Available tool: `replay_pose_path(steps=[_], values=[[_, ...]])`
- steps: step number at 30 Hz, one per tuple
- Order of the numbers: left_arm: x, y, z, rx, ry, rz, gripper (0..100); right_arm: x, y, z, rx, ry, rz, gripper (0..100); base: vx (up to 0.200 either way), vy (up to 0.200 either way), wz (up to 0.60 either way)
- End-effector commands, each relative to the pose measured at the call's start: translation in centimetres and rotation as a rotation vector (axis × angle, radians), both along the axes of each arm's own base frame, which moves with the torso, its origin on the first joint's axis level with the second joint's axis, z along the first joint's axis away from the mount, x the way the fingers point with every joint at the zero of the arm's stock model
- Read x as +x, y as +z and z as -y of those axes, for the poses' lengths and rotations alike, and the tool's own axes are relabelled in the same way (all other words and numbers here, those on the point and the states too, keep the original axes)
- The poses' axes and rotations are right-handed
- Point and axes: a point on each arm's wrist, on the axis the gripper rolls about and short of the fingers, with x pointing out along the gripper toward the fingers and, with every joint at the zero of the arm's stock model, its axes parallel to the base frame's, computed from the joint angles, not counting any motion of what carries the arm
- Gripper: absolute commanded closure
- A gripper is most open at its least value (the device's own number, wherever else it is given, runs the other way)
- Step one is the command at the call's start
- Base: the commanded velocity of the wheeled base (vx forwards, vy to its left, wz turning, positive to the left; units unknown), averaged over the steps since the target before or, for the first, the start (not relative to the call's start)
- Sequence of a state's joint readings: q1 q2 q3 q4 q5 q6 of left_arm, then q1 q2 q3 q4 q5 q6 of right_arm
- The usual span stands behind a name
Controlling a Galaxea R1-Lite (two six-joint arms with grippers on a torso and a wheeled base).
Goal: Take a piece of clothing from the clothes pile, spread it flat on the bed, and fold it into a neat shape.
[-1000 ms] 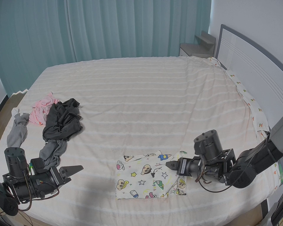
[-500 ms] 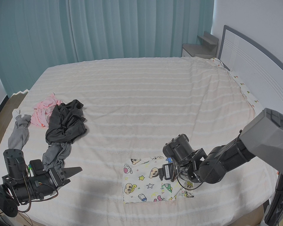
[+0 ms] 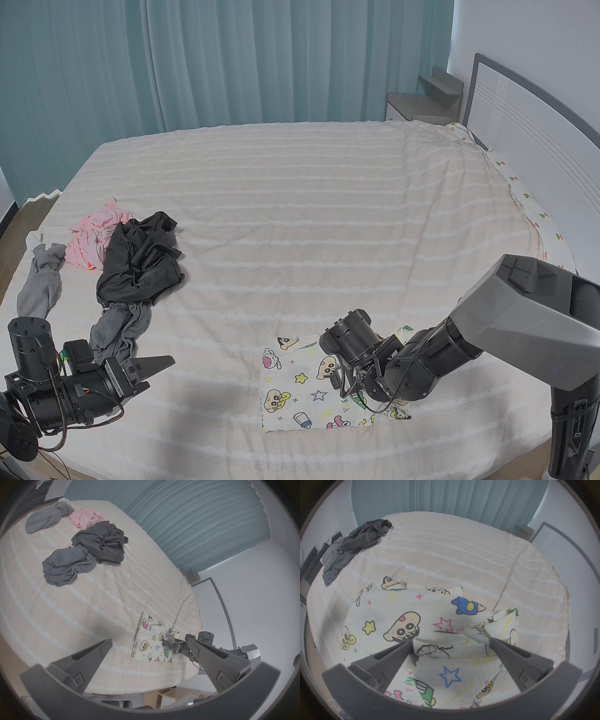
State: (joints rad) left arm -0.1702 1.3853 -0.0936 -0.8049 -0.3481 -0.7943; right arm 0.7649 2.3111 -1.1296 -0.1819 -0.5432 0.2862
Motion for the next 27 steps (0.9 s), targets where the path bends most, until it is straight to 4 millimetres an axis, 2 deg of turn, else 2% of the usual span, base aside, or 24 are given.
replay_pose_path(steps=[1, 5, 18, 27], values=[[0.1, -0.1, 0.0, 0.001, 0.000, -0.006, 0, -0.3, -0.7, 0.3, -0.067, -0.003, 0.003, 0, 0.000, 0.000, 0.00], [0.1, -0.1, 0.0, 0.001, 0.000, -0.006, 0, -0.6, -0.2, 0.9, -0.080, -0.016, 0.013, 0, 0.000, 0.000, 0.00], [-0.1, -0.2, 0.0, 0.001, -0.002, -0.010, 0, -3.8, 1.6, 5.7, -0.128, -0.063, -0.023, 0, 0.000, 0.000, 0.00], [-0.1, -0.2, 0.0, 0.001, -0.002, -0.009, 0, -5.3, 1.2, 8.6, -0.154, -0.107, -0.042, 0, 0.000, 0.000, 0.00]])
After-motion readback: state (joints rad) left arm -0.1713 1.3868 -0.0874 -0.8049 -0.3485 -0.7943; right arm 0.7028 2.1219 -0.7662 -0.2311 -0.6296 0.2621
